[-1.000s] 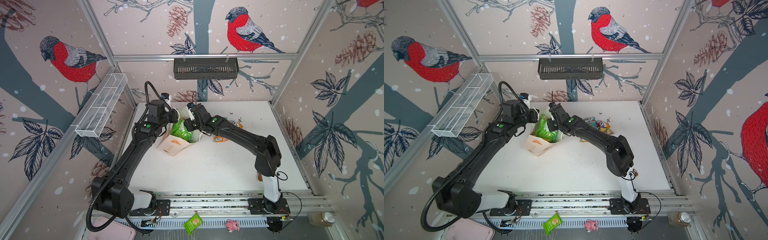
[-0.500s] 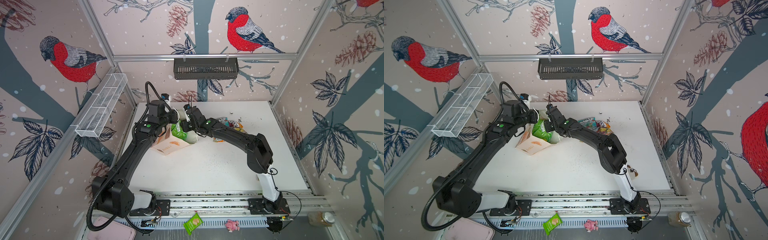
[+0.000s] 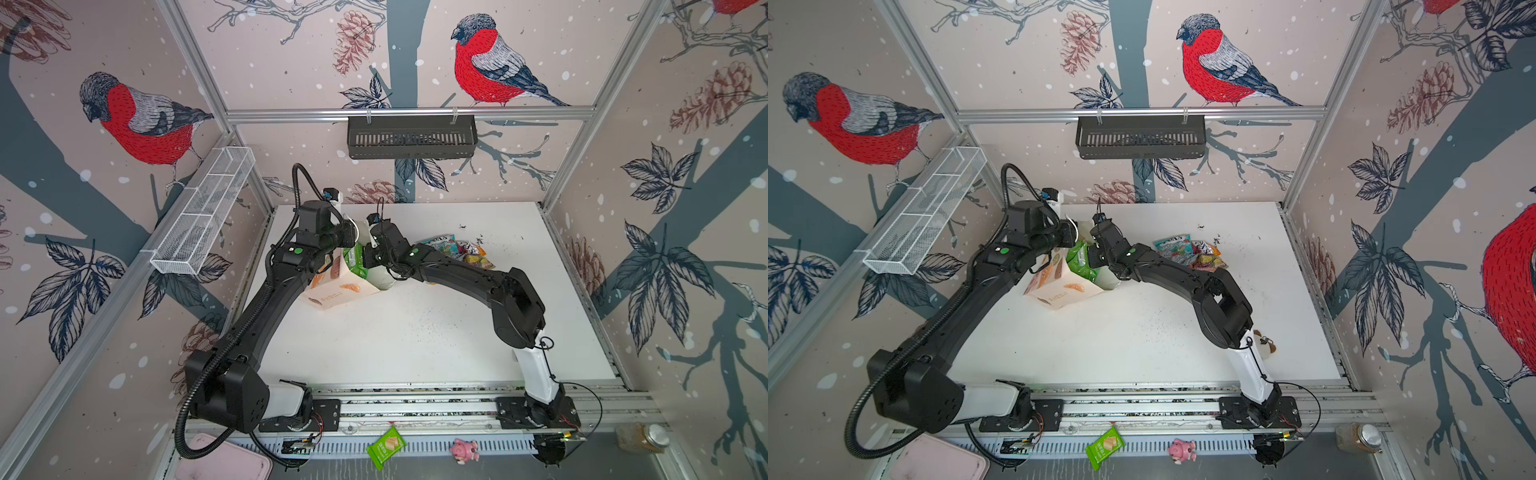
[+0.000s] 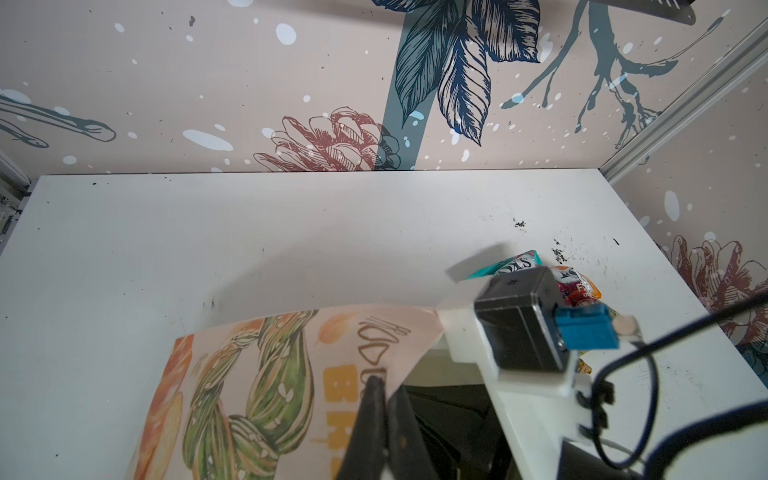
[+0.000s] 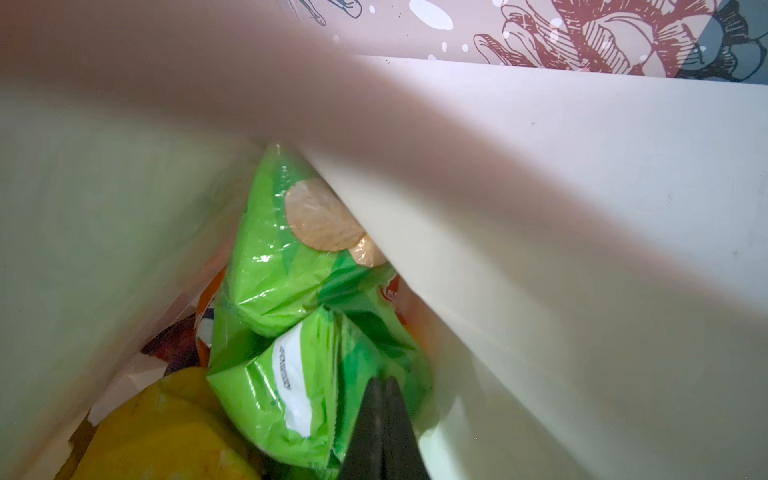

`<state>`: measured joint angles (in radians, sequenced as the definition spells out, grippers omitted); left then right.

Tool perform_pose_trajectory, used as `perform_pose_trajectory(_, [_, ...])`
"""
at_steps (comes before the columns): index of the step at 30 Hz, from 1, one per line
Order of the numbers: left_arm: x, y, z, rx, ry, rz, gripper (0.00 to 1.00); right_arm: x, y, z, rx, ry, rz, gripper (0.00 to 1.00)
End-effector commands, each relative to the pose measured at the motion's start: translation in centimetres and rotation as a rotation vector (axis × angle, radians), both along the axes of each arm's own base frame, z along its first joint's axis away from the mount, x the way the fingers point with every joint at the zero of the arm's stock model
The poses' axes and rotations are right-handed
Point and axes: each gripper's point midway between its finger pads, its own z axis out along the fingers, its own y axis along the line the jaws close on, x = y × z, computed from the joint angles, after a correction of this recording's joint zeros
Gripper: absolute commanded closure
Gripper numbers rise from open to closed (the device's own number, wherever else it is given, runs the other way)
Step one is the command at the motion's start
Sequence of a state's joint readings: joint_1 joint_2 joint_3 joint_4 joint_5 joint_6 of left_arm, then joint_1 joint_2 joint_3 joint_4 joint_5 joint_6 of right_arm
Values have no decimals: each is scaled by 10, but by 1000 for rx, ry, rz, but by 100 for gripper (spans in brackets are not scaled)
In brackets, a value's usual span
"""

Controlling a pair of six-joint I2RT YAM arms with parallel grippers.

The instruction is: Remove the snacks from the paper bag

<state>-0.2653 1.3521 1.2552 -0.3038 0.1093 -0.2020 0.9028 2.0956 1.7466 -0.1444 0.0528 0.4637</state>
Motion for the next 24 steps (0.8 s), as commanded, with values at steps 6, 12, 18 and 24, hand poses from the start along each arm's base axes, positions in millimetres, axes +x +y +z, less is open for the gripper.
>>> perform_pose_trajectory(6, [4, -6, 13, -13, -53, -29, 100, -4, -23, 48, 104, -112, -48, 100])
perform_pose_trajectory(12, [4, -9, 11, -15, -48, -49, 100, -10, -30, 47, 126, -84, -33, 96])
perform_pose_trajectory(18, [-1, -8, 21, 41, -108, -83, 100, -38, -21, 38, 160, -78, 66, 79])
perform_pose_trajectory(24, [-7, -23, 21, 45, -142, -193, 100, -63, -20, 8, 145, -122, 80, 76])
